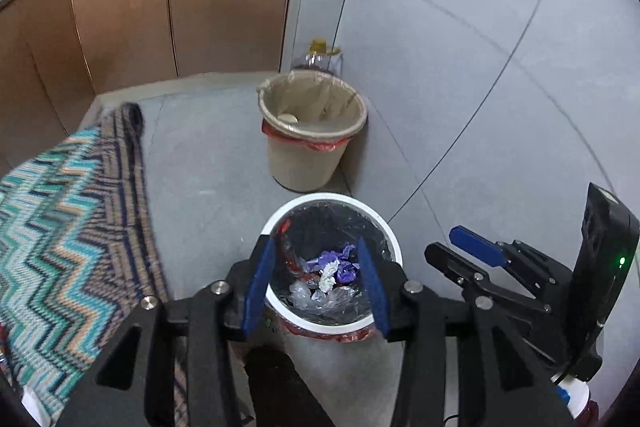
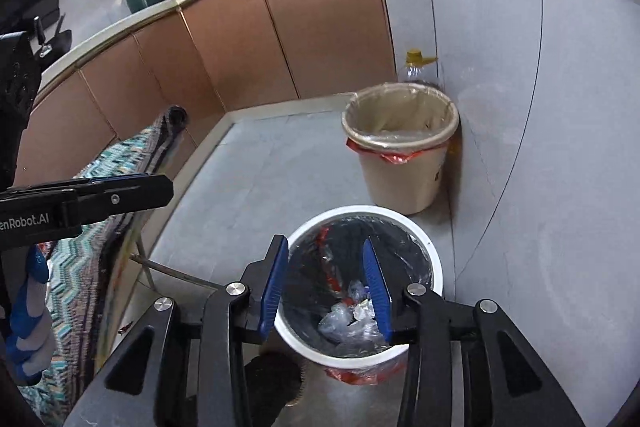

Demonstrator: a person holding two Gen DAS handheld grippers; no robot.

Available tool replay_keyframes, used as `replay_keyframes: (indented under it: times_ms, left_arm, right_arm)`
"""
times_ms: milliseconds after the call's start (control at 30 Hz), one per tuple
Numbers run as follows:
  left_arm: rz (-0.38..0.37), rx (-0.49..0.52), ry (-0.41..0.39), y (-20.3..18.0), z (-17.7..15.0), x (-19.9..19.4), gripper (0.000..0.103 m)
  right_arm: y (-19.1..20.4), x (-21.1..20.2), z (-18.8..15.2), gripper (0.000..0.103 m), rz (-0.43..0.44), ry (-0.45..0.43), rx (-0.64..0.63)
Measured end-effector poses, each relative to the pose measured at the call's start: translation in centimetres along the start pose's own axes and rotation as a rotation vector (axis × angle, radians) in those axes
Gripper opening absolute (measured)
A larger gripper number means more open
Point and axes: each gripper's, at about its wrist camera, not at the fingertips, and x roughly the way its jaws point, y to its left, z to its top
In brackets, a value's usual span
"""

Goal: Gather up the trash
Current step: 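Open both tools to drop the tissues and bottle into the bin, then move both tools back over the trash on the rug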

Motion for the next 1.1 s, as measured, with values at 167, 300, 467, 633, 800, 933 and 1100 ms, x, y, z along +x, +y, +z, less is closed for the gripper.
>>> replay_keyframes:
  times_ms: [167,300,467,633,800,933,1100]
  left_arm:
    - [0.005,0.01,-0.068,0.2,-0.9,-4.8,0.044]
    - [-0.009,0.029,-0.125,0.4,-2.6,-9.2,0.05]
    - [-0.001,0.039,-0.179,1.6,-4.8,-14.2,0.05]
    - [0.032,0.019,-0.239,3.9,-7.4,-19.2,0.05]
    - [0.084,-0.023,-0.293,7.1,-9.9,-23.8,0.05]
    - [0.145,-0.072,-0.353,10.1,-11.5,-27.8,0.05]
    - [0.229,-0.141,-0.412,13.8,-14.5,-32.5,0.05]
  right_arm:
    - [2.6,-4.1,0.3,0.04,0.017,-0.065,-0.022]
    - [4.9,-7.7,0.3,0.041,0.034,-0.115,-0.047]
    - [8.2,-11.9,0.2,0.042,0.063,-0.169,-0.091]
    - [11.3,-15.3,0.1,0.043,0.102,-0.212,-0.133]
    - [14.8,-18.2,-0.4,0.043,0.132,-0.245,-0.187]
    - [16.7,-19.8,-0.7,0.043,0.151,-0.265,-0.216]
    - [18.4,-21.9,-1.3,0.043,0.175,-0.287,-0.25]
